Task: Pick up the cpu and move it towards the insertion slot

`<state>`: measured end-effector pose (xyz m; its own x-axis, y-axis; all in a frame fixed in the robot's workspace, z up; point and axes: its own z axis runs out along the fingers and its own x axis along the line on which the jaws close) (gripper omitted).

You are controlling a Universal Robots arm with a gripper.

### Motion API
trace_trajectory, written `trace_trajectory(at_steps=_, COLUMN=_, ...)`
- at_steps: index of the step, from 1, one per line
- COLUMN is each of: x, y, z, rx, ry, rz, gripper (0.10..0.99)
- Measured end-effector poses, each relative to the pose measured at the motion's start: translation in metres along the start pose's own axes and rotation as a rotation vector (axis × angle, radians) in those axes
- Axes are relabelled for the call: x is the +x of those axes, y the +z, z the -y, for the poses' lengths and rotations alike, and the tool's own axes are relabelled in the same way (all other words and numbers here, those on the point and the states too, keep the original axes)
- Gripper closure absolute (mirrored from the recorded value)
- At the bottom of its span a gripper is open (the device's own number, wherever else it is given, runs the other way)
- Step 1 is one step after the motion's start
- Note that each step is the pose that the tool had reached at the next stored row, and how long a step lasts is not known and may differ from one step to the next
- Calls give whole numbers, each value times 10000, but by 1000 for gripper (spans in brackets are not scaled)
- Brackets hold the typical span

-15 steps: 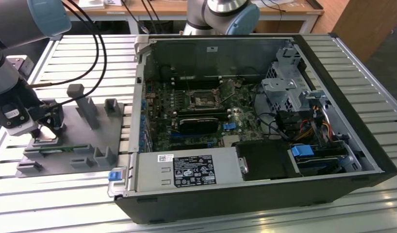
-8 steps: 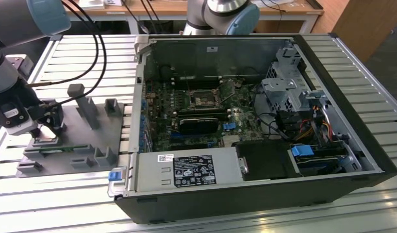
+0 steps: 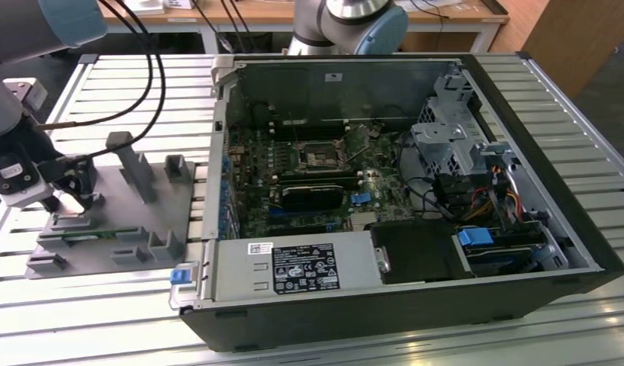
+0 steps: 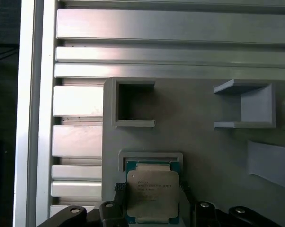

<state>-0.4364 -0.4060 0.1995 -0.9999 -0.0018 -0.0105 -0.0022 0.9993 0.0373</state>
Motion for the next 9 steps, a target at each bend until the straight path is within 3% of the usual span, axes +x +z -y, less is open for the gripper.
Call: trace_trajectory(at_steps=9, x=-2, y=-112, z=-4, rx=0, ry=0, rz=0, gripper=557)
